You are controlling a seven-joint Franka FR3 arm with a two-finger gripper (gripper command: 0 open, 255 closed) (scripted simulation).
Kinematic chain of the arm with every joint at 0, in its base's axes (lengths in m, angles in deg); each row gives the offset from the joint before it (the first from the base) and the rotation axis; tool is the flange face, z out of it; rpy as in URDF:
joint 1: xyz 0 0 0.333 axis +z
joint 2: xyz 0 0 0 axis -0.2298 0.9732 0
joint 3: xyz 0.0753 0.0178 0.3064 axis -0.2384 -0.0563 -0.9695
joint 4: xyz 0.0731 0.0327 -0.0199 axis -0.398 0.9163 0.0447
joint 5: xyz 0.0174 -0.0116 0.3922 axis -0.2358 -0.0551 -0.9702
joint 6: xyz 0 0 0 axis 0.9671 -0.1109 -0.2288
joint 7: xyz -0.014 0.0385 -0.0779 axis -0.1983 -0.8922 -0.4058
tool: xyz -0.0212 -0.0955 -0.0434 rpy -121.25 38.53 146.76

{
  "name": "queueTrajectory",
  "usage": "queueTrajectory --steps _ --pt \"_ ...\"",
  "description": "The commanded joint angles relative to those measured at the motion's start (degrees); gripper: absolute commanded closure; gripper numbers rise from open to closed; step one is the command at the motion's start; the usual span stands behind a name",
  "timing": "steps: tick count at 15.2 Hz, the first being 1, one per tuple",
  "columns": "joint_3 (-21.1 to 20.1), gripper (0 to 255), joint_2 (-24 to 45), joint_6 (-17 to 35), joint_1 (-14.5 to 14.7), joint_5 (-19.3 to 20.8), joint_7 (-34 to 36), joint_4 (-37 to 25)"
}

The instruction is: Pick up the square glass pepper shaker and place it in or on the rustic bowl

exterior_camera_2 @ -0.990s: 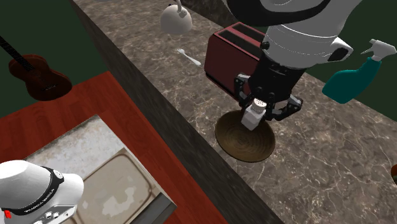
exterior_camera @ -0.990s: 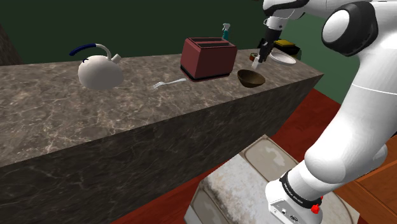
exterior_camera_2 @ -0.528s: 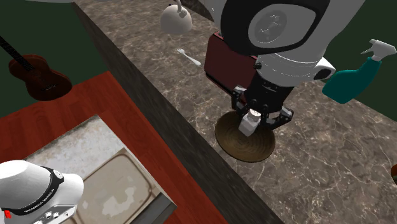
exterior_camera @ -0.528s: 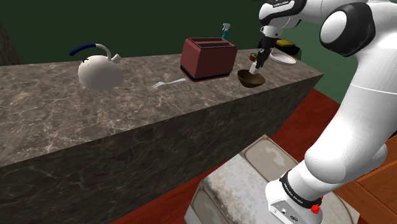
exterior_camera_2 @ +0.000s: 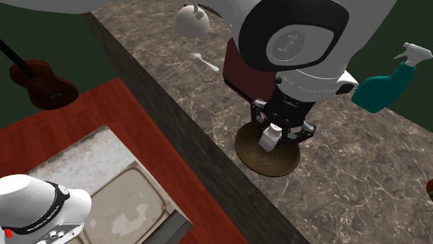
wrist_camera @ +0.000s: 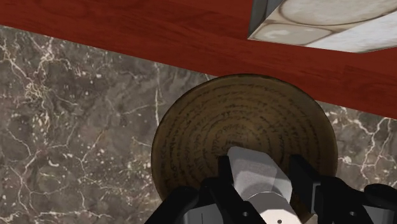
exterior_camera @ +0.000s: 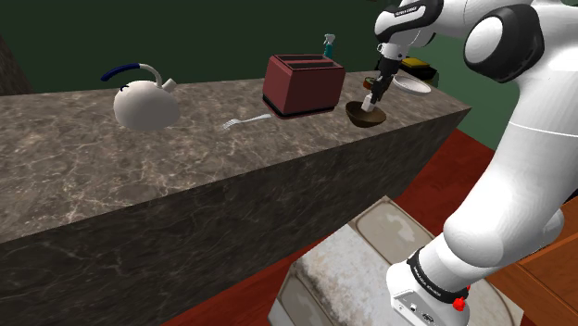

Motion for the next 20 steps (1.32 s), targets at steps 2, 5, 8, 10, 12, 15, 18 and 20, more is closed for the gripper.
queueTrajectory --steps 2,5,8,10,12,15,18,20 --pt "0.0 255 0.0 0.0 0.0 0.0 0.0 0.0" --pt "0.0 0 0.0 0.0 0.0 0.0 0.0 0.0" --pt "0.0 0 0.0 0.0 0.0 0.0 0.0 0.0" --pt "0.1 0 -0.3 -3.7 -0.1 0.2 0.1 -3.5" --pt "0.2 0 -0.2 -7.2 -0.3 0.2 0.2 -7.0" --pt "0.2 0 -0.2 -7.2 -0.3 0.2 0.2 -7.0" --pt "0.2 0 -0.2 -7.2 -0.3 0.2 0.2 -7.0" --pt "0.2 0 -0.2 -7.2 -0.3 0.2 0.2 -7.0"
